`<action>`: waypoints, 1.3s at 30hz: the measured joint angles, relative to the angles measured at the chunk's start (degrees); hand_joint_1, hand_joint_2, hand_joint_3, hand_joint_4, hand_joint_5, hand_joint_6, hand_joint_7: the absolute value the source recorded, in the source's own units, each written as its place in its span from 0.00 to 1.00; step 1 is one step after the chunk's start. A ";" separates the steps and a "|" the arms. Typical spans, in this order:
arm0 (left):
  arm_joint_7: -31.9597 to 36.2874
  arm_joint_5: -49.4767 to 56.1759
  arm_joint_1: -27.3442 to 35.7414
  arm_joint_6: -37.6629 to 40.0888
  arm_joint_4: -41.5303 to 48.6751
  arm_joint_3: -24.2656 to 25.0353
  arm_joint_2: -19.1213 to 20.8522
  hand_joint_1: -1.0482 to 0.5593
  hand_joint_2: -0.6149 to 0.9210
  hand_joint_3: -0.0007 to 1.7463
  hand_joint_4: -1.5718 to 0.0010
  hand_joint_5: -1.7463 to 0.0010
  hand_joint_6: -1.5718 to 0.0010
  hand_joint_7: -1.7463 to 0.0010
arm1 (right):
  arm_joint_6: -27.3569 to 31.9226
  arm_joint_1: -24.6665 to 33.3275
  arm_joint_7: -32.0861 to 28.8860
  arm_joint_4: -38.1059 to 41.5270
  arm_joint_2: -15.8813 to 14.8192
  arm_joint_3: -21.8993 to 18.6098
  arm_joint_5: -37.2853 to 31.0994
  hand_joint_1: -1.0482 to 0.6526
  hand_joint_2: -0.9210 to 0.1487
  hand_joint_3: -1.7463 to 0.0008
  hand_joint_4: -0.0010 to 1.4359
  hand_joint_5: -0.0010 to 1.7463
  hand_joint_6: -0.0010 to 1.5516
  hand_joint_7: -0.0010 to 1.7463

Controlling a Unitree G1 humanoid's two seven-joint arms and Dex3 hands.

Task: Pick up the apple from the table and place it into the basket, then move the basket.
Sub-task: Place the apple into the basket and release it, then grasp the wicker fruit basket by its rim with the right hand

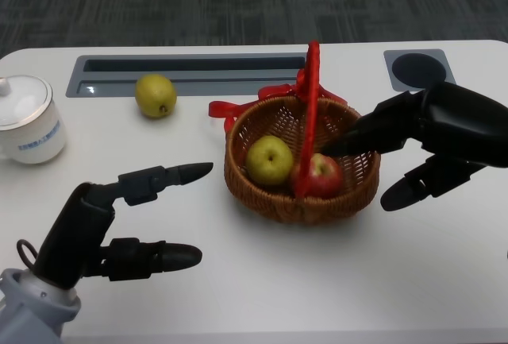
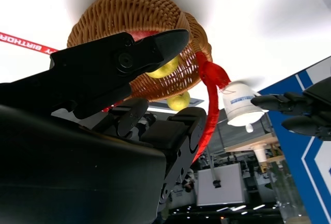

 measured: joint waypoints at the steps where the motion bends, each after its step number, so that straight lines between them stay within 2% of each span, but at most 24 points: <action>1: 0.02 0.13 0.06 0.10 -0.40 0.00 0.00 0.27 0.89 0.00 0.52 0.99 0.51 0.99 | 0.35 -0.08 -0.27 0.55 0.00 -0.04 -0.42 0.22 0.07 1.00 0.49 0.01 0.41 0.01; 6: 0.78 0.38 0.91 0.81 -2.67 0.04 -0.18 0.27 0.88 0.00 0.52 0.99 0.50 0.99 | 2.86 -0.62 -1.99 2.44 0.52 0.53 -3.10 0.18 0.07 1.00 0.52 0.02 0.44 0.01; 14: 1.31 0.40 3.02 0.95 -4.70 0.07 -0.63 0.29 0.88 0.00 0.52 1.00 0.50 1.00 | 7.07 -0.74 -6.24 4.99 4.61 4.97 -9.49 0.14 0.03 0.99 0.53 0.01 0.44 0.00; 20: 1.94 0.41 4.05 0.95 -5.11 0.14 -0.93 0.30 0.87 0.00 0.52 1.00 0.50 1.00 | 8.98 -1.11 -10.95 5.83 6.72 8.03 -13.35 0.16 0.08 1.00 0.56 0.02 0.46 0.01; 27: 2.97 0.47 5.55 1.21 -7.07 0.21 -1.45 0.30 0.87 0.00 0.52 1.00 0.50 1.00 | 10.09 -2.45 -14.79 6.71 7.54 11.14 -15.67 0.18 0.09 1.00 0.57 0.02 0.48 0.01; 31: 3.89 0.77 6.66 1.39 -7.62 0.23 -2.15 0.31 0.87 0.00 0.53 1.00 0.50 1.00 | 11.27 -2.89 -13.32 8.07 8.42 11.61 -14.17 0.18 0.08 1.00 0.58 0.01 0.47 0.00; 39: 4.24 0.69 7.54 1.36 -8.51 0.35 -2.41 0.33 0.87 0.00 0.53 1.00 0.50 1.00 | 12.33 -2.81 -9.16 9.29 9.03 9.90 -9.80 0.17 0.06 0.99 0.57 0.01 0.47 0.00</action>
